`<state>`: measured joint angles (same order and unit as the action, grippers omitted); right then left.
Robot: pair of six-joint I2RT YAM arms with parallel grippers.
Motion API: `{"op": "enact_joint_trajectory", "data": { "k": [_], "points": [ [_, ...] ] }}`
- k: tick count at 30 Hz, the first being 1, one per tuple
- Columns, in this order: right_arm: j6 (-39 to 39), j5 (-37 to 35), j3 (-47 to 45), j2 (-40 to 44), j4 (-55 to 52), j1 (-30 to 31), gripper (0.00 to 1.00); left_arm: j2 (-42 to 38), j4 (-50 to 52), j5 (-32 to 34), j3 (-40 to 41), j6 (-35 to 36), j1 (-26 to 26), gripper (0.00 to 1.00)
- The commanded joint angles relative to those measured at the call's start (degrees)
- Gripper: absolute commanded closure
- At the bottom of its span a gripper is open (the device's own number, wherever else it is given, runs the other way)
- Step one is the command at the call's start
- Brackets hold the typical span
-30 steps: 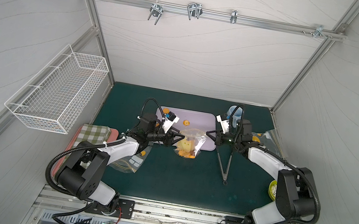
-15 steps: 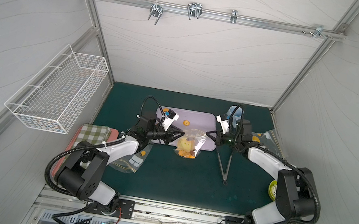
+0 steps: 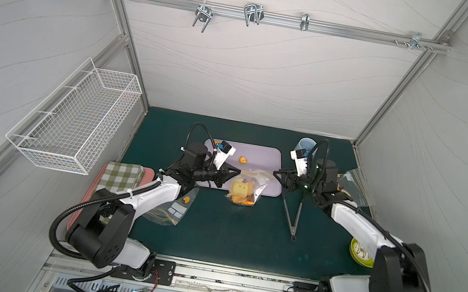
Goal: Put the cookies into a resealable bag to prevent moisture
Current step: Adjust the ziploc bag at the center of the board, then close the ziploc bag at the center of the board.
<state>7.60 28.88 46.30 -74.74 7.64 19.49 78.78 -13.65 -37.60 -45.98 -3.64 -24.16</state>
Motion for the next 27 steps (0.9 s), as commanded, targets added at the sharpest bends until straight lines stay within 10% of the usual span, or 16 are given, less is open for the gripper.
{"op": "enact_joint_trajectory", "data": {
  "k": [1,11,27],
  "points": [
    [-0.6,-4.6,-0.4,7.4,1.3,-0.6,0.48,-4.5,10.9,6.9,-7.9,0.5,-3.1,1.0],
    [-8.4,20.8,6.7,13.0,-2.9,1.7,0.38,-10.3,44.7,8.1,-27.5,10.9,-7.0,1.0],
    [-30.0,25.4,25.2,2.7,-24.2,19.3,0.32,-14.9,61.8,2.8,-35.6,24.8,-8.1,1.0]
  ]
}}
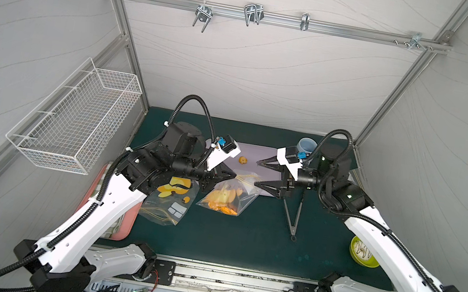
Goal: Put the cookies into a resealable bag to prevent moisture
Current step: Close the ziploc bag at the center of the board.
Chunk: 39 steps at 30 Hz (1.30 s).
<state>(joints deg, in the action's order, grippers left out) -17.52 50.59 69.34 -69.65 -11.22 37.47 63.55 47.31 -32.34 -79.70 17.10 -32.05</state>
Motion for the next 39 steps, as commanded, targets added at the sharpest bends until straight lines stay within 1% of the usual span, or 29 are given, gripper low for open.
{"op": "enact_joint_trajectory", "data": {
  "k": [1,4,7,11,18,20,21,22,23,26,27,28,29,30,31,32,35,36,37,38,39],
  "points": [
    [-5.6,4.2,3.4,-3.6,-6.5,1.9,0.32,0.7,1.1,-3.5,-2.1,4.6,-0.2,1.0],
    [-6.0,4.7,5.2,-6.3,-7.1,3.2,0.32,1.0,0.9,-4.4,-2.2,4.9,-0.2,1.0],
    [-6.0,4.6,6.1,-8.1,-6.9,4.8,0.34,1.1,0.6,-4.5,-2.2,5.4,-0.3,1.0],
    [-6.0,2.9,6.4,-9.8,-6.2,5.9,0.43,0.9,0.1,-4.4,-2.2,5.6,-0.2,1.0],
    [-5.4,1.6,6.0,-10.8,-5.0,6.1,0.67,0.4,-0.4,-3.9,-2.1,5.7,-0.2,1.0],
    [-5.4,1.3,5.5,-10.5,-4.9,6.3,0.79,0.3,-0.3,-3.7,-2.0,5.7,-0.2,1.0],
    [-5.4,0.9,5.2,-10.2,-4.8,6.2,0.87,0.2,-0.4,-3.6,-2.0,5.7,-0.2,1.0],
    [-5.4,0.6,5.0,-10.0,-4.7,6.3,0.98,0.1,-0.5,-3.4,-2.0,5.7,-0.2,1.0],
    [-5.3,0.3,4.7,-9.8,-4.7,6.2,1.0,0.1,-0.4,-3.3,-2.0,5.7,-0.3,1.0],
    [-5.4,0.0,4.0,-9.0,-4.7,6.2,1.0,0.1,-0.4,-3.0,-2.0,5.7,-0.2,1.0],
    [-5.5,-0.2,4.0,-8.7,-5.1,6.1,0.81,0.2,-0.5,-2.8,-2.0,5.7,-0.2,1.0],
    [-5.6,-0.4,3.8,-8.5,-5.2,6.1,0.75,0.1,-0.5,-2.8,-2.0,5.6,-0.3,1.0],
    [-5.7,-0.8,3.5,-8.1,-5.1,6.1,0.75,0.2,-0.5,-2.7,-2.1,5.7,-0.2,1.0],
    [-5.8,-1.4,3.0,-7.8,-5.1,6.1,0.79,0.1,-0.5,-2.7,-2.1,5.6,-0.2,1.0],
    [-5.8,-1.8,2.5,-7.5,-5.1,6.2,0.92,0.2,-0.5,-2.7,-2.2,5.5,-0.2,1.0],
    [-6.0,-2.1,2.3,-7.3,-5.3,6.2,1.0,0.1,-0.5,-2.7,-2.3,5.5,-0.2,1.0],
    [-6.0,-3.2,1.4,-6.7,-5.4,6.0,1.0,0.0,-0.3,-2.3,-2.6,5.6,-0.2,1.0],
    [-5.8,-3.6,1.0,-6.5,-5.1,5.9,0.83,-0.1,-0.1,-2.3,-2.6,5.7,-0.3,1.0],
    [-5.6,-3.8,0.4,-6.2,-4.6,5.8,0.83,-0.2,-0.1,-2.2,-2.7,5.6,-0.2,1.0],
    [-5.6,-3.9,0.1,-5.9,-4.4,5.7,0.97,-0.3,-0.2,-2.2,-2.7,5.7,-0.2,1.0],
    [-5.4,-3.9,-0.1,-5.8,-4.4,5.6,1.0,-0.3,-0.2,-2.0,-2.7,5.6,-0.2,1.0]
  ]
}}
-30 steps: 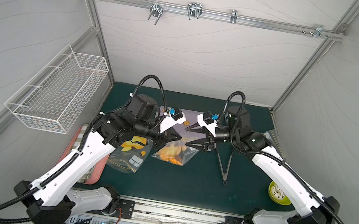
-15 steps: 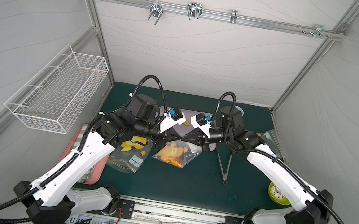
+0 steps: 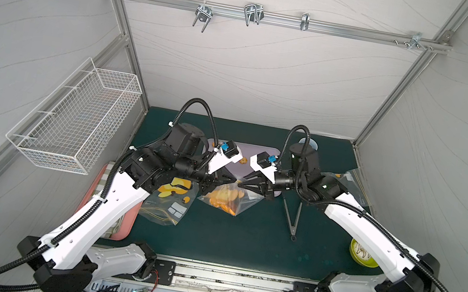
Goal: Put the cookies into a resealable bag to prevent moisture
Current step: Close the ziploc bag at the center of the board.
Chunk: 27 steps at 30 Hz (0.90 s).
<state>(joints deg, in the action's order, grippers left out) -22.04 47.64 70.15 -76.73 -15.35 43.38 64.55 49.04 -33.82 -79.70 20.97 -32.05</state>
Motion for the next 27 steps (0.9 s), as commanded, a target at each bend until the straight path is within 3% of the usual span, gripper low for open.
{"op": "enact_joint_trajectory", "data": {
  "k": [1,3,4,5,6,10,11,12,13,16,18,19,22,24,26,27],
  "points": [
    [-0.9,-0.6,-1.0,1.5,-0.6,-0.6,1.0,-1.3,-1.8,-0.4,-2.8,1.8,-0.2,1.0],
    [-0.9,-0.5,-1.2,1.8,-1.0,-0.7,1.0,-1.3,-1.8,-0.1,-2.8,1.7,-0.2,1.0],
    [-0.9,-0.8,-1.5,2.0,-0.9,-0.8,0.89,-1.3,-1.7,0.0,-2.8,1.7,-0.2,1.0],
    [-0.6,-0.9,-1.9,2.3,-0.4,-0.9,0.87,-1.3,-1.7,-0.1,-2.8,1.8,-0.2,1.0],
    [-0.5,-1.2,-2.4,2.8,0.0,-1.0,0.99,-1.3,-1.7,0.0,-2.8,1.8,-0.2,1.0],
    [-0.5,-1.1,-3.1,3.5,-0.9,-1.5,1.0,-1.3,-1.7,0.7,-2.9,1.8,-0.2,1.0],
    [-0.5,-1.4,-3.4,3.7,-0.8,-1.5,0.88,-1.4,-1.7,0.7,-2.9,1.6,-0.2,1.0],
    [-0.2,-1.6,-4.0,3.9,-0.3,-1.6,0.86,-1.4,-1.8,0.7,-3.0,1.7,-0.2,1.0],
    [0.0,-1.9,-4.4,4.2,0.1,-1.7,1.0,-1.4,-1.8,0.7,-3.1,1.5,-0.2,1.0],
    [-0.3,-0.9,-4.5,4.1,-0.9,-1.9,1.0,-1.6,-1.8,0.9,-3.2,1.6,-0.2,1.0],
    [-0.1,-1.7,-4.7,4.2,-0.6,-2.0,0.88,-1.7,-1.8,1.0,-3.2,1.6,-0.2,1.0],
    [0.2,-2.0,-5.1,4.3,-0.1,-2.1,0.98,-1.7,-1.7,1.0,-3.2,1.6,-0.2,1.0],
    [0.3,-2.0,-5.6,4.9,0.2,-2.3,1.0,-1.8,-1.8,1.3,-3.2,1.5,-0.2,1.0],
    [0.5,-2.7,-6.0,5.2,0.4,-2.5,0.83,-2.0,-1.8,1.3,-3.3,1.5,-0.2,1.0],
    [1.1,-3.1,-6.7,5.8,1.3,-2.6,1.0,-1.9,-1.8,1.4,-3.4,1.4,-0.2,1.0],
    [1.0,-2.8,-6.9,6.0,1.1,-2.7,1.0,-2.0,-1.8,1.6,-3.5,1.4,-0.2,1.0]
  ]
}}
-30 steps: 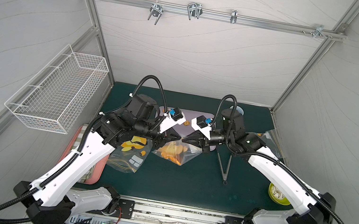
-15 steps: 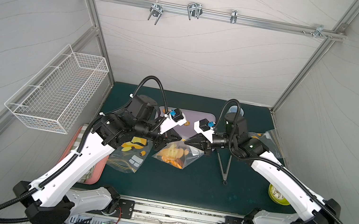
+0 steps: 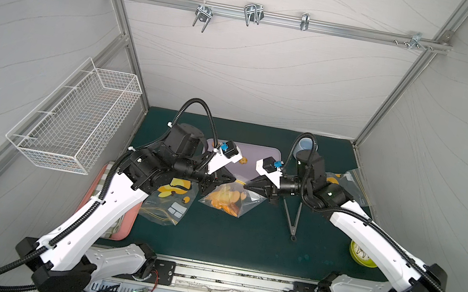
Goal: Put the cookies into a resealable bag to prevent moisture
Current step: Close the ziploc bag at the center of the board.
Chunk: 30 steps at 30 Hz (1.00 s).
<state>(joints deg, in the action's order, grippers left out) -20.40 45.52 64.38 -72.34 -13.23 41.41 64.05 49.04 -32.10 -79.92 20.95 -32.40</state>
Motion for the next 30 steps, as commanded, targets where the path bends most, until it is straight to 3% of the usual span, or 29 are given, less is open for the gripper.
{"op": "enact_joint_trajectory", "data": {
  "k": [1,2,4,6,9,10,11,12,13,16,17,18,19,20,21,24,25,26,27,30],
  "points": [
    [-1.0,-0.2,-1.1,1.6,-1.4,-0.8,1.0,-1.5,-1.8,0.0,-3.3,1.5,0.1,1.0],
    [-1.1,-0.4,-0.9,1.6,-1.7,-0.8,1.0,-1.5,-1.8,0.0,-3.3,1.4,0.1,1.0],
    [-0.7,-1.2,-1.5,1.9,-1.3,-1.0,0.86,-1.5,-1.8,0.2,-3.3,1.5,0.1,1.0],
    [0.1,-1.7,-2.5,2.5,-0.2,-1.3,1.0,-1.6,-1.8,0.4,-3.3,1.5,0.1,1.0],
    [0.0,-0.3,-2.7,2.8,-0.9,-1.5,1.0,-1.6,-1.7,0.8,-3.5,1.5,0.1,1.0],
    [0.3,-0.5,-2.9,2.9,-0.7,-1.5,0.83,-1.6,-1.7,0.8,-3.6,1.5,0.1,1.0],
    [0.5,-0.6,-3.4,3.1,-0.1,-1.5,0.77,-1.6,-1.7,0.8,-3.7,1.5,0.1,1.0],
    [1.0,-0.9,-4.1,3.6,0.7,-1.5,0.81,-1.6,-1.5,0.8,-3.7,1.5,0.1,1.0],
    [1.3,-1.3,-4.7,4.0,1.3,-1.5,1.0,-1.6,-1.4,0.9,-3.8,1.5,0.1,1.0],
    [1.2,-1.3,-5.2,4.9,0.5,-1.6,1.0,-1.7,-1.1,1.2,-4.0,1.6,0.1,1.0],
    [1.2,-1.7,-5.3,5.0,0.4,-1.6,0.93,-1.8,-1.1,1.2,-4.0,1.6,0.1,1.0],
    [1.3,-2.2,-5.8,5.4,0.6,-1.6,0.77,-1.9,-1.0,1.3,-4.0,1.6,0.1,1.0],
    [1.7,-2.7,-6.4,5.9,1.2,-1.7,0.79,-2.0,-1.0,1.3,-4.0,1.6,0.1,1.0],
    [2.0,-3.1,-6.9,6.3,1.6,-1.7,0.97,-2.1,-1.0,1.4,-4.1,1.6,0.1,1.0],
    [2.1,-3.1,-7.2,6.9,1.5,-1.7,1.0,-2.1,-0.8,1.4,-4.3,1.7,0.1,1.0],
    [1.9,-3.2,-7.6,7.5,0.7,-1.8,1.0,-2.2,-0.4,1.6,-4.4,2.0,0.1,1.0],
    [2.2,-3.6,-8.1,7.9,1.1,-1.8,0.8,-2.3,-0.3,1.9,-4.4,2.0,0.1,1.0],
    [2.6,-4.0,-8.7,8.4,1.7,-1.8,0.81,-2.4,-0.3,2.0,-4.4,2.0,0.1,1.0],
    [3.1,-4.8,-9.4,9.0,2.3,-1.8,0.98,-2.6,-0.3,2.0,-4.4,2.1,0.1,1.0],
    [3.1,-4.1,-9.8,9.8,1.3,-2.1,1.0,-3.2,-0.4,2.4,-4.3,2.1,0.2,1.0]
  ]
}}
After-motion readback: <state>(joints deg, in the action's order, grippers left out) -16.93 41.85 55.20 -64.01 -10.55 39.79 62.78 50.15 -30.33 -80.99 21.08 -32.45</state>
